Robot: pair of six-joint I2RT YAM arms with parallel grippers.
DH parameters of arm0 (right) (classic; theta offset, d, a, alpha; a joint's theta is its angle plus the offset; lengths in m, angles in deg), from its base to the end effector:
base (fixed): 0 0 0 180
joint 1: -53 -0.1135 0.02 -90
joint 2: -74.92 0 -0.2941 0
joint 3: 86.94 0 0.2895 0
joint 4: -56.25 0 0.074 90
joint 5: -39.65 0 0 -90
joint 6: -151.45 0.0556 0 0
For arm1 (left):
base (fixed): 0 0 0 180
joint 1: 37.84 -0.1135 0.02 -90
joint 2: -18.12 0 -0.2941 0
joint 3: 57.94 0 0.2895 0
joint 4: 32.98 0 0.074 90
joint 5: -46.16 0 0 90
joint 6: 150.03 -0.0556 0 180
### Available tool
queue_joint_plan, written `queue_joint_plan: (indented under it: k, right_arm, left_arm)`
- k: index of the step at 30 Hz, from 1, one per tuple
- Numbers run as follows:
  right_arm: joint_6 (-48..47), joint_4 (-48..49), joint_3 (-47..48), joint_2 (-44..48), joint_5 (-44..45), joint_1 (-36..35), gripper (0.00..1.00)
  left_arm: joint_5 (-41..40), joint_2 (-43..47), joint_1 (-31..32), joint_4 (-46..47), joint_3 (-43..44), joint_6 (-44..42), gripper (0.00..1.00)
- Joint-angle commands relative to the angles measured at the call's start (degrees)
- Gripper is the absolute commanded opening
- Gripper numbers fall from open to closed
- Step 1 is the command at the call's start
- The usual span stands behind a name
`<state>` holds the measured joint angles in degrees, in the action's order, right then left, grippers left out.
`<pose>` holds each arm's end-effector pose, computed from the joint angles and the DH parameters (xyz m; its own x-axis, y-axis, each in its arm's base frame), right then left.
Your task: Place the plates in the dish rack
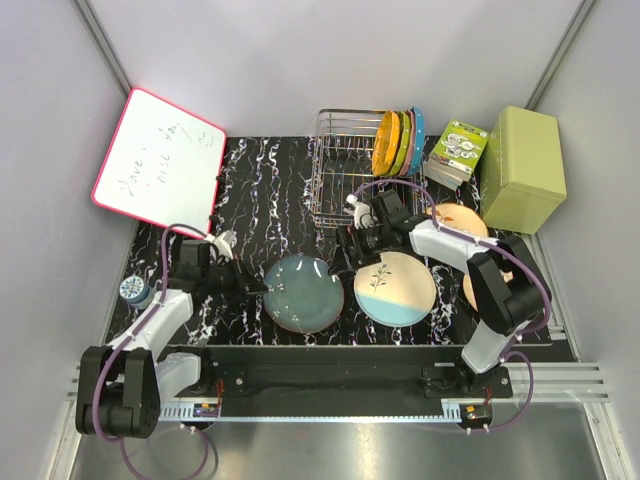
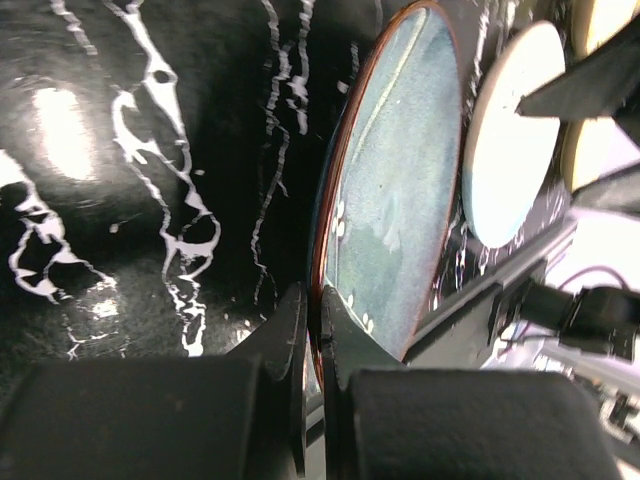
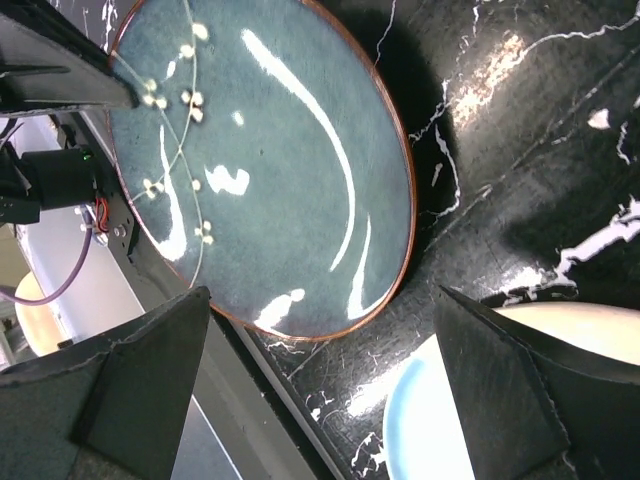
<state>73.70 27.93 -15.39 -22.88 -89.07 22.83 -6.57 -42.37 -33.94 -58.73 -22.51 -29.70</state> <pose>0.3176 0.2249 0.1812 -0.8381 -0.2957 -0.4584 -0.5401 0.5680 0.6211 0.2093 -0.0480 0.1552 -0.8875 -0.3423 -0.3084 -0.0142 0.6894 -0.7242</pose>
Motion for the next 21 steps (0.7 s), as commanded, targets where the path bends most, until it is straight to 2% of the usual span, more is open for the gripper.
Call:
queue_joint_plan:
  k: [1, 4, 8, 12, 16, 21]
  right_arm:
    - [-1.1, -0.3, 3.1, -4.3, -4.5, -0.2, 0.99]
    - [1.7, 1.8, 4.9, -8.4, -6.2, -0.3, 0.97]
    - [0.2, 2.4, 5.9, -11.0, -3.6, -0.4, 0.97]
    - [-0.4, 2.0, 5.5, -13.3, -6.5, -1.1, 0.95]
    - [-1.3, 1.1, 3.8, -12.6, -9.4, -3.7, 0.94]
    - [-2.9, -0.4, 2.7, -9.3, -8.9, -6.3, 0.94]
  left_arm:
    - [11.7, -0.9, -0.3, -0.3, 4.9, -3.7, 0.0]
    - [12.9, -1.1, -1.3, -0.1, 4.8, -3.9, 0.0]
    - [15.4, -2.0, -3.1, 0.0, 4.9, -3.6, 0.0]
    - [15.5, -4.2, -3.9, 0.2, 5.5, -5.1, 0.0]
    - [15.0, -7.2, -6.3, 0.8, 6.5, -6.5, 0.0]
    - [16.2, -11.7, -7.2, -1.7, 9.1, -10.9, 0.0]
